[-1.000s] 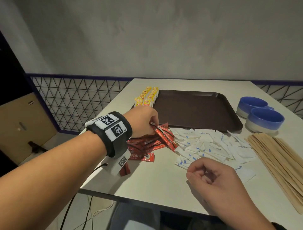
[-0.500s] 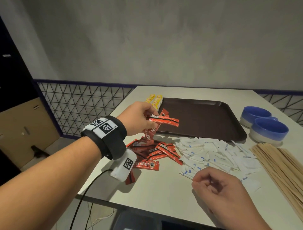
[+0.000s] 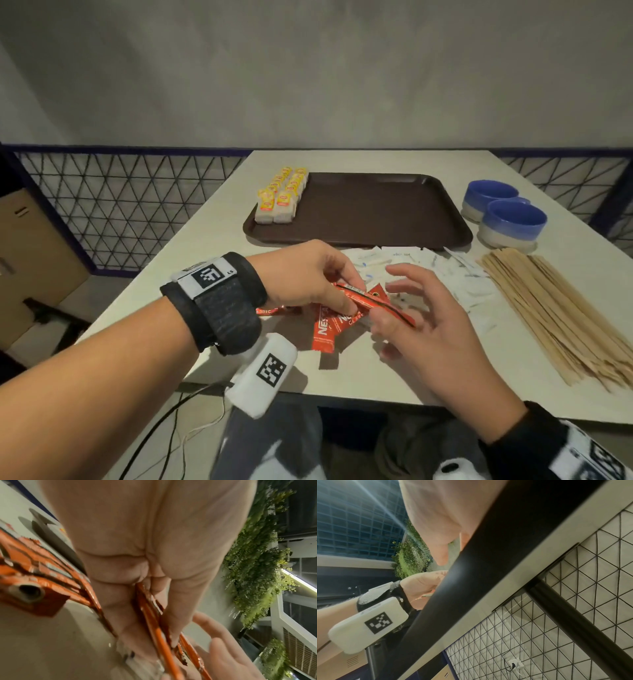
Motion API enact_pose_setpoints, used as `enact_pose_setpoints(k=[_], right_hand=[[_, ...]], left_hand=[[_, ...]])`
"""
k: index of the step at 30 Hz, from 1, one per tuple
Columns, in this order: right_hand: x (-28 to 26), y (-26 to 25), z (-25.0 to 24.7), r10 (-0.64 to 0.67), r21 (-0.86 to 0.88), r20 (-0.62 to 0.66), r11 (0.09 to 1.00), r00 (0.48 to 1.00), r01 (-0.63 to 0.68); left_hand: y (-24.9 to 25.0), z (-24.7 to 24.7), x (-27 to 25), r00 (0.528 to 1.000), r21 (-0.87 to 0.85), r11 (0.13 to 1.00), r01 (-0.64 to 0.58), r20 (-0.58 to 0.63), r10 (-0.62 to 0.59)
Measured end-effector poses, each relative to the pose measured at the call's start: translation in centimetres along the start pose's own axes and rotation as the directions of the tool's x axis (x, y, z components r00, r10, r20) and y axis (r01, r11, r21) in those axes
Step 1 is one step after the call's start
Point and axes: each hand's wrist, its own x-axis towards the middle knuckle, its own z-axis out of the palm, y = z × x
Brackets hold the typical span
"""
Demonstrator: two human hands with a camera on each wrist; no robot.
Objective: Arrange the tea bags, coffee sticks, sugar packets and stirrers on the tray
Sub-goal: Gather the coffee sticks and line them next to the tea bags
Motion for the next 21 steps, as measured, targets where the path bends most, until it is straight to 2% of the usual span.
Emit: enact_pose_setpoints(k=[2,7,14,21], right_hand=[[0.1,0.2,0.0,-0.031,0.022,-0.006,0.999,0.999,0.031],[0.4,0.6,-0.4,0.020,0.102,-0.069,0.995,0.997,-0.013],[1.1,1.2,-1.3,0.108,0.313,-0.126,0.948,0.986,-0.064],[1.0,1.0,-1.7,0.089,0.332,-0.156,0.943,0.984,-0.033]], left_hand=[[0.1,0.9,0.2,1.000,-0.053,0.999,-0.009,0.012,0.009],[-0.4,1.6,0.6,1.000,-0.189,0.982,0.007,0.005,-0.006],[-1.1,0.8,0.6,0.997,-0.450,0.893,0.025,-0.052,-0.054],[-1.1,-0.2,1.2,0.986,-0.591,0.806,-0.026,-0.150,-0.077]])
